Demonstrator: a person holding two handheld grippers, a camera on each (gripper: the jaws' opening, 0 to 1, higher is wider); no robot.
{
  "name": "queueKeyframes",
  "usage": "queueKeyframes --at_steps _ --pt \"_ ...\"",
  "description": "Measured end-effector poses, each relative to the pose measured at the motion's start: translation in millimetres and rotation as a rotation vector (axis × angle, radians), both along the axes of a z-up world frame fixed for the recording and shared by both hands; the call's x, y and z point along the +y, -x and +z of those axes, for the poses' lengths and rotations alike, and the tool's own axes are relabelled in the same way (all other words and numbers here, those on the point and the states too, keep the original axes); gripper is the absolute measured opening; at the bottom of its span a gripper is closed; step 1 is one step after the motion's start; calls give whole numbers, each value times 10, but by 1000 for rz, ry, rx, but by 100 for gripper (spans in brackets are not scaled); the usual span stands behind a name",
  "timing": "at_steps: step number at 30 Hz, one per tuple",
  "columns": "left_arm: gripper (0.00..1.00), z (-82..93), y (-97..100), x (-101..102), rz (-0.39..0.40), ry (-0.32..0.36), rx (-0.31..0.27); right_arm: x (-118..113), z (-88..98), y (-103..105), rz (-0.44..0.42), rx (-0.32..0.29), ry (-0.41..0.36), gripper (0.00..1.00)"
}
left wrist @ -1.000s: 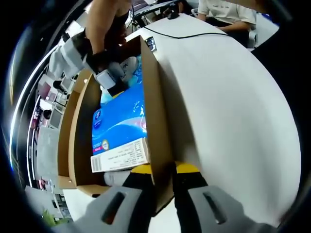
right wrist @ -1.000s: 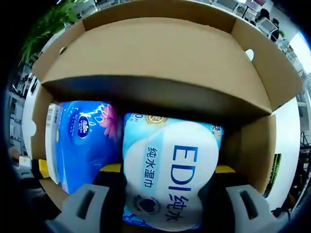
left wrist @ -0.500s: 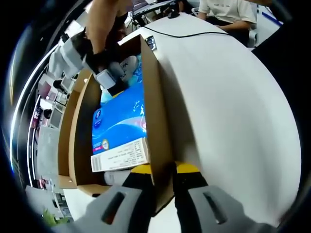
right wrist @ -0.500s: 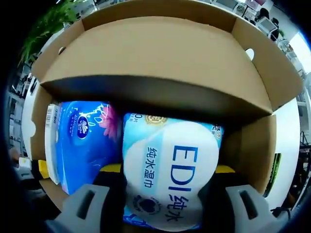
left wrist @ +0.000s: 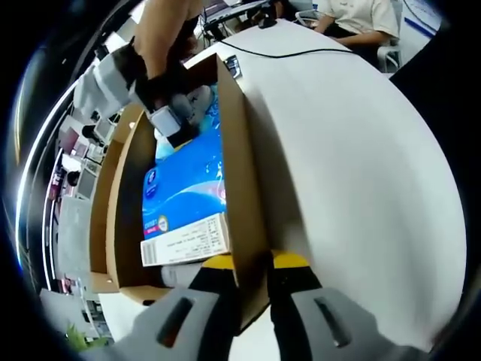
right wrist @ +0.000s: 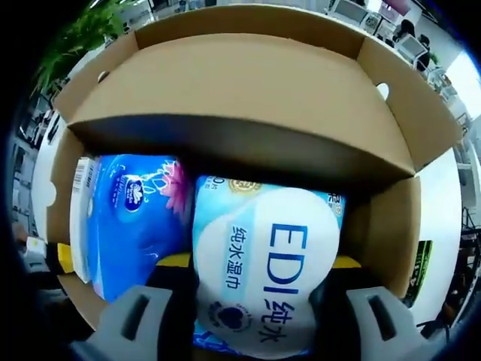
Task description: Operate the shoe box by opening the lid, removing the specified soft item, and placing it in the target area until the item is outside and the box remains undamaged.
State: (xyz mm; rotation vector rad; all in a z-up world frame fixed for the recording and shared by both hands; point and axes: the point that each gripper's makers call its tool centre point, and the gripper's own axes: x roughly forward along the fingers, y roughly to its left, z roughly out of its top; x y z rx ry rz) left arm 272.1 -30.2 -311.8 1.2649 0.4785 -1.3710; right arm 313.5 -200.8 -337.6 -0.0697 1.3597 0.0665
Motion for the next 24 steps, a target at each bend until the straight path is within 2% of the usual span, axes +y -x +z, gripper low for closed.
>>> queueKeyframes --at_steps 13,18,24 --pt "12 -3 4 -10 -2 -1 -2 -13 98 65 32 63 30 62" --pt "12 -1 -2 -11 -5 2 0 -20 171 90 23 52 9 61" --pt "12 0 -3 -10 -5 3 0 2 341 88 26 24 -20 61"
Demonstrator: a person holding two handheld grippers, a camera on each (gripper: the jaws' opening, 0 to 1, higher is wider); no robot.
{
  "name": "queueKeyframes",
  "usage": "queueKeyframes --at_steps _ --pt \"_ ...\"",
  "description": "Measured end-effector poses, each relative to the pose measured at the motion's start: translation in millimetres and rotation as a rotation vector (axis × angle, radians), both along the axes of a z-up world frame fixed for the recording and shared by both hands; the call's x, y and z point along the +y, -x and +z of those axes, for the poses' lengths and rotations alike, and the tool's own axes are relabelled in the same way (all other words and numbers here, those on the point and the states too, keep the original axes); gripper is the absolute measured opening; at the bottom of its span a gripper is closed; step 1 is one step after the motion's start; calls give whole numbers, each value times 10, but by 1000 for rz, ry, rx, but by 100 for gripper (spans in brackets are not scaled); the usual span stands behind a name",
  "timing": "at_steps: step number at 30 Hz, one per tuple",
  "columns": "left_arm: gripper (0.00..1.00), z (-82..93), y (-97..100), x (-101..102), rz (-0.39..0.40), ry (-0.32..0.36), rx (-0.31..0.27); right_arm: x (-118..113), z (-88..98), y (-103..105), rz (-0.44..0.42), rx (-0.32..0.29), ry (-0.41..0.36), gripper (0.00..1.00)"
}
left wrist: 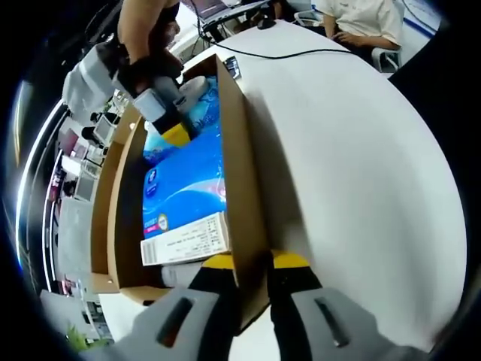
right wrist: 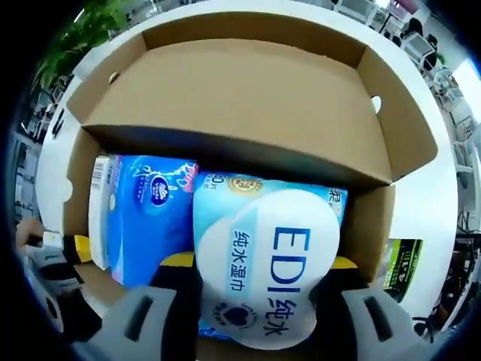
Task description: Operate the shoe box by opening the lid, removing the specified soft item, and placing it in the target area until the item is outside and the box remains undamaged.
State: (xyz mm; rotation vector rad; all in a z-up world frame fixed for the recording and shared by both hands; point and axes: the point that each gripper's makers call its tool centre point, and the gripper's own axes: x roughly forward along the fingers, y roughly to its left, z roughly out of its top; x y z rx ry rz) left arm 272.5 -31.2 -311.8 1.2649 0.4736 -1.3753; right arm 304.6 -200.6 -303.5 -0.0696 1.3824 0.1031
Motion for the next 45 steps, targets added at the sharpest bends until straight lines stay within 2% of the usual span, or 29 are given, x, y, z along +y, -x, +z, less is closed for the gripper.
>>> queueKeyframes --at_steps 8,10,17,26,45 --pt "12 1 -3 2 2 -1 -1 40 204 -2 26 -33 -7 60" --pt "12 1 -3 2 1 -1 -2 -4 210 -84 38 -36 -10 60" --pt "12 0 8 3 3 2 0 -35 378 -170 74 -24 -12 60" --pt "12 1 12 7 6 2 2 -75 600 -280 123 -65 19 58" --pt "13 7 27 23 6 2 1 68 748 -98 215 -65 65 58"
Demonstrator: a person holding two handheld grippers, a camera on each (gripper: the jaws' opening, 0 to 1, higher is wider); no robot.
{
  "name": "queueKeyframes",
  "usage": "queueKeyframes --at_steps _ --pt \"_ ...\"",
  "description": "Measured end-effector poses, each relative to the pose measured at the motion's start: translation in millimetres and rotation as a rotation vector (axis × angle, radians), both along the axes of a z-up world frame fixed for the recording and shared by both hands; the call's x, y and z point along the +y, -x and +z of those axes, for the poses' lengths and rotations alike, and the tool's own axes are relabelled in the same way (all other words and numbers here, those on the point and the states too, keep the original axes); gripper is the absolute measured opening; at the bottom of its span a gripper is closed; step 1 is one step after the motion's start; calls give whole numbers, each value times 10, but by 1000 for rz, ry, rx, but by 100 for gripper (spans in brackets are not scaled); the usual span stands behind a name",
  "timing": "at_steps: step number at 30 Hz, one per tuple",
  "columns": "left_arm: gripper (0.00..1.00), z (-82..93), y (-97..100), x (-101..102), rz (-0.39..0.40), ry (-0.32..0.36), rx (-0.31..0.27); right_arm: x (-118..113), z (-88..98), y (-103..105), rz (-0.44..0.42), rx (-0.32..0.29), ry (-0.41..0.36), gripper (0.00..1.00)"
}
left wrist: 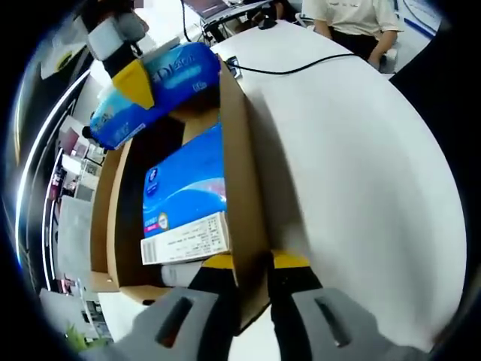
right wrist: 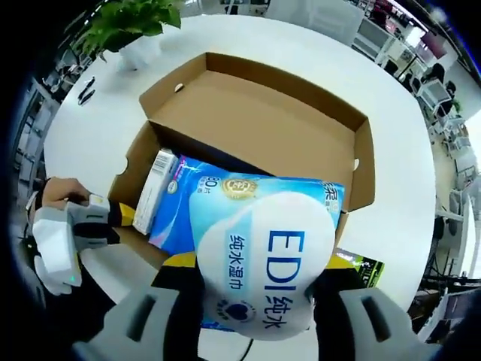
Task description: Operate the shoe box by opening the lid, removing the specified soft item, and placing it in the target area until the item is outside and the box remains undamaged.
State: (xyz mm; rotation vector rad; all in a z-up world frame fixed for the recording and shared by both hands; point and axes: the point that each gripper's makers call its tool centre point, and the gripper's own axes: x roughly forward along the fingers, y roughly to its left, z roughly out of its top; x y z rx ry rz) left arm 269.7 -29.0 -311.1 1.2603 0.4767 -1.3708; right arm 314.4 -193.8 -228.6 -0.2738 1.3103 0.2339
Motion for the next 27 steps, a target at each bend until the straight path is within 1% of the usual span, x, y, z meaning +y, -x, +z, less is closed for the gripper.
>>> queueKeyframes --at_steps 7,11,27 --pt "13 -3 -10 2 1 1 0 43 11 4 18 9 -1 58" --pt "13 -4 -12 11 1 1 1 50 48 28 31 13 1 58" --pt "13 3 -22 8 4 1 0 -189 214 150 9 2 18 57"
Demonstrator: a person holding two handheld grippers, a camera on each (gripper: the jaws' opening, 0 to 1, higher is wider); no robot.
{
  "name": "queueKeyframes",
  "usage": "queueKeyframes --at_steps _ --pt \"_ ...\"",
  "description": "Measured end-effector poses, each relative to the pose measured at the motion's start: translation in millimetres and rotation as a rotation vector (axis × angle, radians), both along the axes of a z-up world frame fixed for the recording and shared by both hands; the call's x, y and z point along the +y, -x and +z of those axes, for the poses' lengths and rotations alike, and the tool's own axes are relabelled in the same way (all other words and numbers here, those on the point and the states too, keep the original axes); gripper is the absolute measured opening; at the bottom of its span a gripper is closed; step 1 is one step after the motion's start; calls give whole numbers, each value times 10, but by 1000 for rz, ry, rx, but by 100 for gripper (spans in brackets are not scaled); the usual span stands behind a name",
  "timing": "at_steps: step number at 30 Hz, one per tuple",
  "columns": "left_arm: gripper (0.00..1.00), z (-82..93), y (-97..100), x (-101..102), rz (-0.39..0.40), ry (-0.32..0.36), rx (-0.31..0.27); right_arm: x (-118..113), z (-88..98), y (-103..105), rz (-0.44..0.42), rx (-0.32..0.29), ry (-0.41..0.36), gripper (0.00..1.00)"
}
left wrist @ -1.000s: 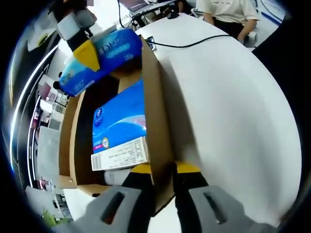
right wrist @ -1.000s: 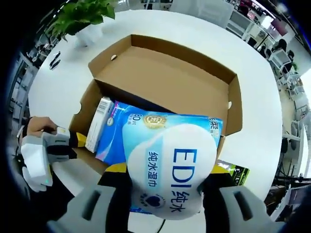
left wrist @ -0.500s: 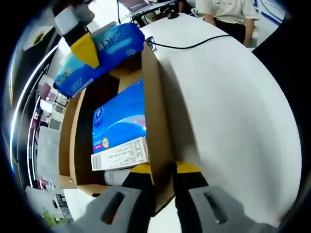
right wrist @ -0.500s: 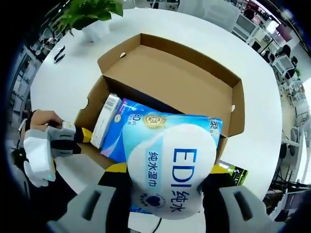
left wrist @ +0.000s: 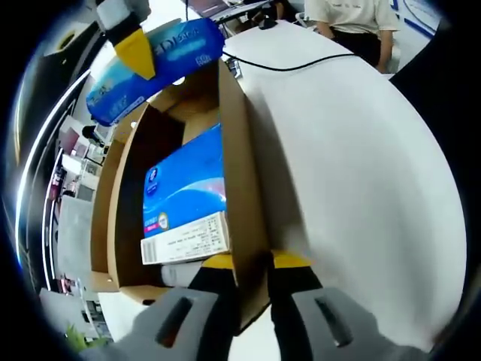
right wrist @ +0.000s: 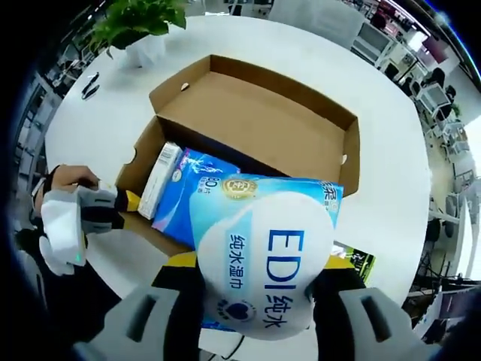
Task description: Operate the shoe box by opening the lid, removing the specified soft item, and placing it in the target area until the item is outside and the box remains undamaged.
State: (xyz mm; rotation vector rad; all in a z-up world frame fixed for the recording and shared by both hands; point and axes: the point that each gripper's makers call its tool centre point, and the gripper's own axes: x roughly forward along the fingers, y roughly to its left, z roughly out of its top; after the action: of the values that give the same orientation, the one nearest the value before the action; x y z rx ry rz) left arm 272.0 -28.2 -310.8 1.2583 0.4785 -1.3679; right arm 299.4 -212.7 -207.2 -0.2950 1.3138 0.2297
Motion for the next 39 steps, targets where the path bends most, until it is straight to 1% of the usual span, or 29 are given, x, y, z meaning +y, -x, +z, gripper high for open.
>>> queueKeyframes --at_steps 7,12,27,39 --pt "13 3 -1 -3 2 0 -1 -89 51 78 -14 -1 4 57" --pt "13 1 -12 -18 3 0 0 -167 107 135 -33 -13 2 57" --pt "13 2 0 -24 5 2 -1 -369 175 323 -72 -26 -6 57" --pt "13 -1 -3 -17 9 2 -2 -576 164 511 -118 -31 -15 57"
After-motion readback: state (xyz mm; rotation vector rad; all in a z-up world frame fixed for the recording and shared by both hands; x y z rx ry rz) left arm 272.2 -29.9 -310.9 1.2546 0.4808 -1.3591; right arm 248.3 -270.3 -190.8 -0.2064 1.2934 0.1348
